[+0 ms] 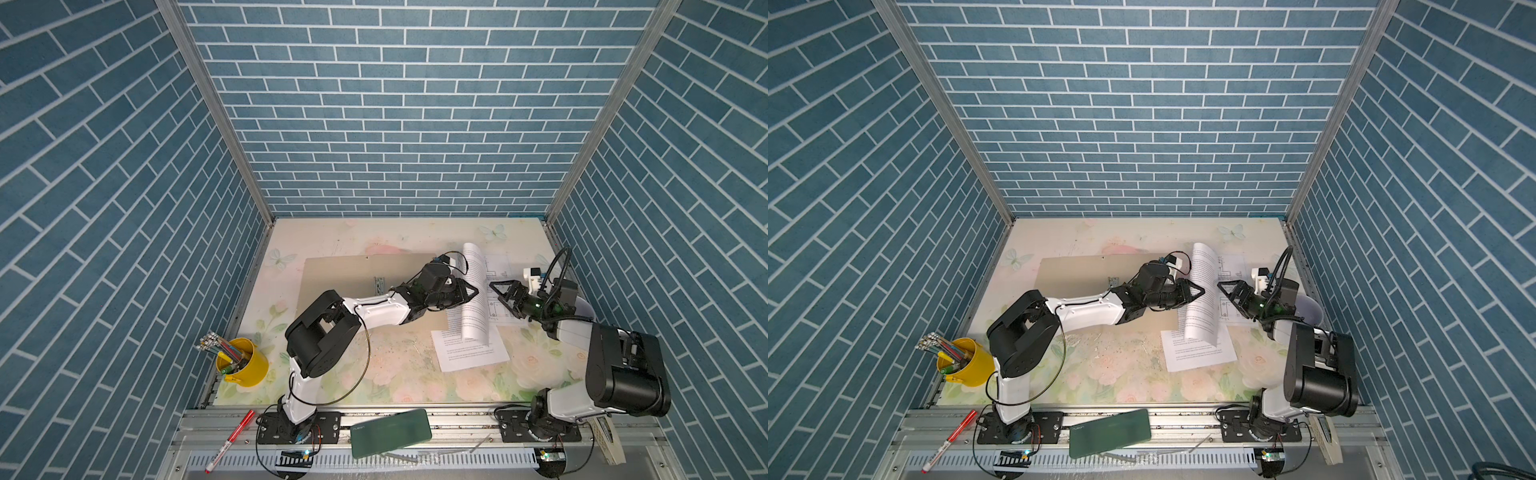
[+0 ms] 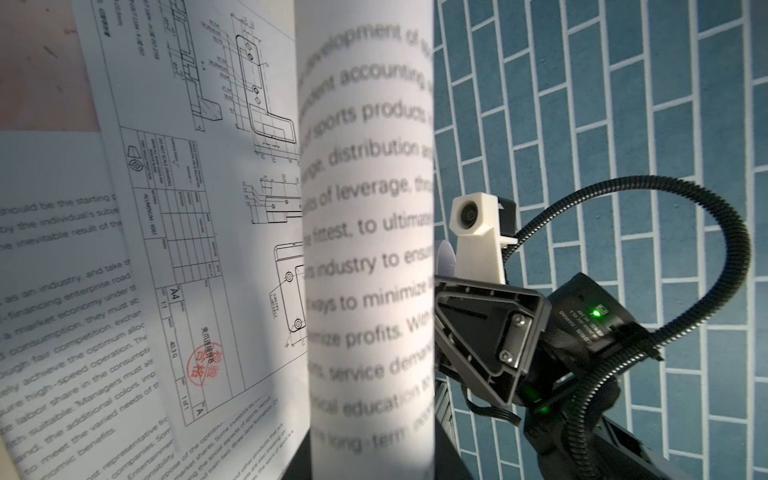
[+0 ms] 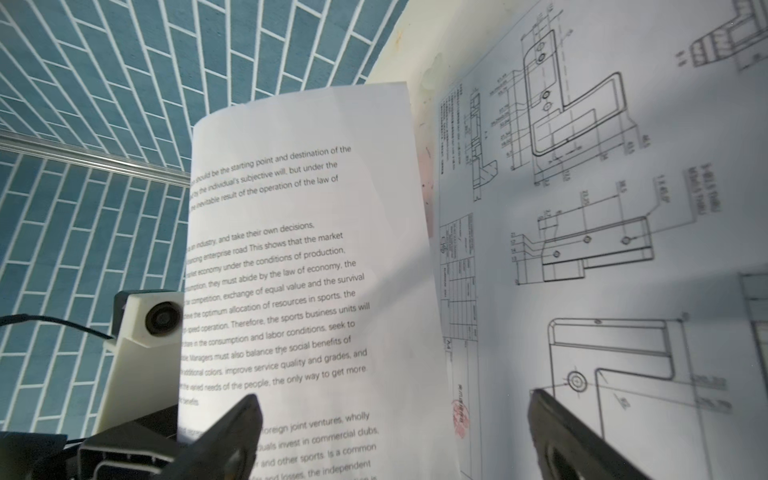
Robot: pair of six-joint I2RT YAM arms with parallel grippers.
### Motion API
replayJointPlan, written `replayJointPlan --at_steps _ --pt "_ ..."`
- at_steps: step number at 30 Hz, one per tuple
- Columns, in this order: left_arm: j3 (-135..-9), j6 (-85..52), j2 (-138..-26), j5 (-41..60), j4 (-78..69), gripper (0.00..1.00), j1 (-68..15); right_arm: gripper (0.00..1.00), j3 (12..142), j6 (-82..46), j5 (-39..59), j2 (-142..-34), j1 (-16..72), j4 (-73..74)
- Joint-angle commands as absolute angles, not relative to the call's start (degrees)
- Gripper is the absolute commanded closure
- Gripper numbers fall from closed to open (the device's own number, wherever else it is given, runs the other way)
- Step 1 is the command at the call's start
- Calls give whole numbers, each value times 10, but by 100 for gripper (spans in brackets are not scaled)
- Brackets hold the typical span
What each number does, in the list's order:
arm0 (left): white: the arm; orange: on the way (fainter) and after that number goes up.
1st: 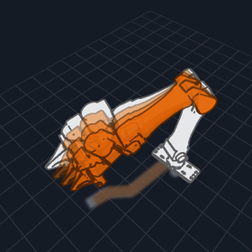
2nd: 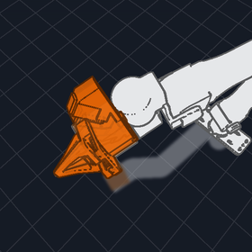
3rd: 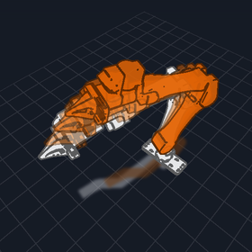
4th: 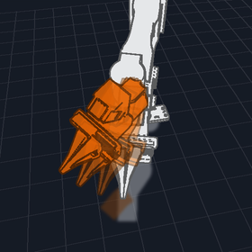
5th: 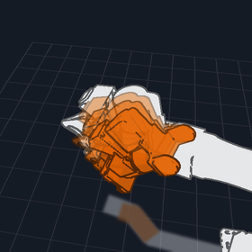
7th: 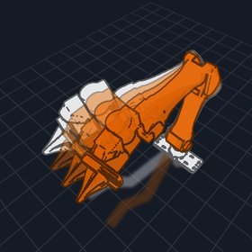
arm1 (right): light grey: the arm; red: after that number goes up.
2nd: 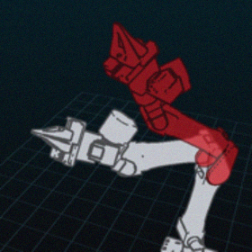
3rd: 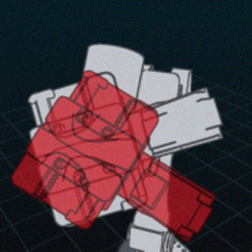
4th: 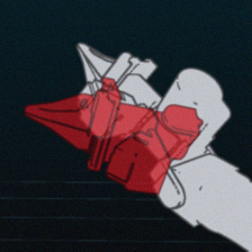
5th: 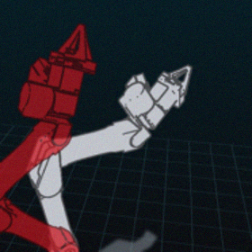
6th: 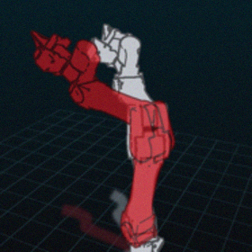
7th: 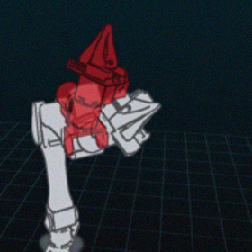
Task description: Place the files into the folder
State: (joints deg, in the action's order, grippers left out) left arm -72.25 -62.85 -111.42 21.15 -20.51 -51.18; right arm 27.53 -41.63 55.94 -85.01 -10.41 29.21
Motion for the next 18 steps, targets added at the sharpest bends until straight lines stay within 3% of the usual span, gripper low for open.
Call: replayJointPlan --at_steps 1,9,18 --pt "-715 -628 -1092 220 -224 65 -508 1 256 -480 596 -876 -106 415" --pt "-718 -628 -1077 221 -233 66 -507 1 241 -634 620 -951 -105 676" --pt "-722 -628 -1065 221 -237 66 -507 5 249 -711 633 -1009 -98 801"
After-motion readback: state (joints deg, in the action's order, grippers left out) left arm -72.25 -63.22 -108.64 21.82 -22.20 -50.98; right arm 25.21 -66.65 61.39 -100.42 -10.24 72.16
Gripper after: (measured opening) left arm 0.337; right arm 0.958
